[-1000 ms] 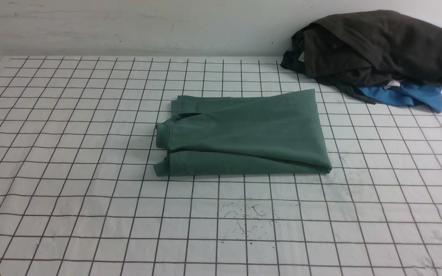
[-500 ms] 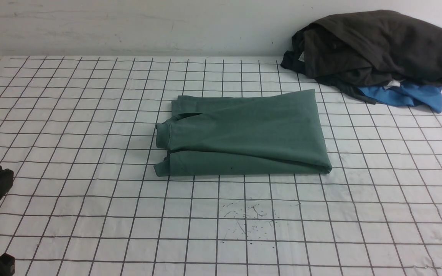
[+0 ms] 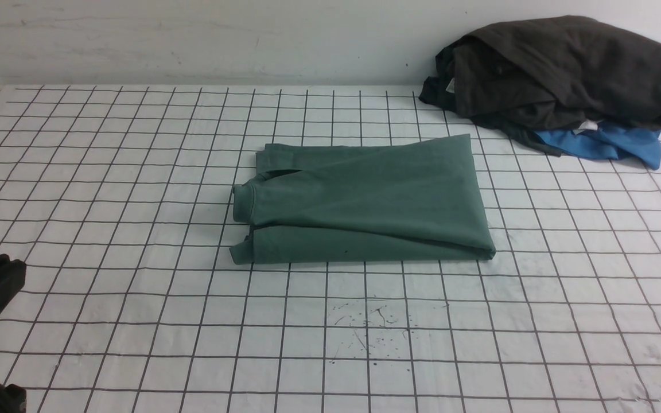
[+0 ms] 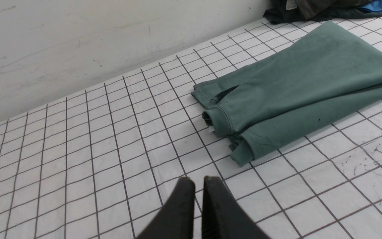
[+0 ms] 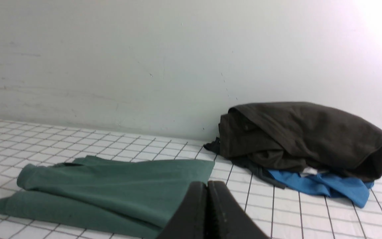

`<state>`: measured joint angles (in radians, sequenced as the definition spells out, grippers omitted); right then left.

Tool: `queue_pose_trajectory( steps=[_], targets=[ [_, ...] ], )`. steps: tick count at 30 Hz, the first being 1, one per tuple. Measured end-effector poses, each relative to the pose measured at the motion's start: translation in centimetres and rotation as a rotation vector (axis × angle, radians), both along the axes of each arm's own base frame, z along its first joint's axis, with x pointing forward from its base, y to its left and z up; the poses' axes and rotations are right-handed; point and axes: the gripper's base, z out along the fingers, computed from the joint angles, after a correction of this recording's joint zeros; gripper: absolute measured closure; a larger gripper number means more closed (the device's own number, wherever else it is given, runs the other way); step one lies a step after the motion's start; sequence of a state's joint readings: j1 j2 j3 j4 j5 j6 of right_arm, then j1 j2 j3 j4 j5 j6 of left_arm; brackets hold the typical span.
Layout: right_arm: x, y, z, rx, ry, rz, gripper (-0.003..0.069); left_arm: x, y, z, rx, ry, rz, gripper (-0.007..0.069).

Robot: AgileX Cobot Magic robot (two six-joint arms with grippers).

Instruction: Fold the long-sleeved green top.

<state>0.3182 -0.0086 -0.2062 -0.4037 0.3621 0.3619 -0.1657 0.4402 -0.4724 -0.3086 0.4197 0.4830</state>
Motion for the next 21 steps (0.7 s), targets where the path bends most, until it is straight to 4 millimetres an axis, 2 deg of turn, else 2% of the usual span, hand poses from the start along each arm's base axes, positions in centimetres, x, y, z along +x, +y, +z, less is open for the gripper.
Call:
queue_pose_trajectory(
  steps=[11,17,21],
  targets=[
    [0.2,0.0,-0.7,0.002,0.030,-0.002,0.0671,-0.1,-0.1,-0.2,0.001,0.021,-0.007,0.0602],
    [1.0,0.6,-3.9,0.035,0.083,0.018,0.0671,-0.1,-0.1,-0.2,0.001,0.022,-0.007,0.0602],
    [1.4,0.4,-6.8,0.085,0.178,-0.065,0.0671,-0.1,-0.1,-0.2,0.001,0.022,-0.007,0.0602]
  ],
)
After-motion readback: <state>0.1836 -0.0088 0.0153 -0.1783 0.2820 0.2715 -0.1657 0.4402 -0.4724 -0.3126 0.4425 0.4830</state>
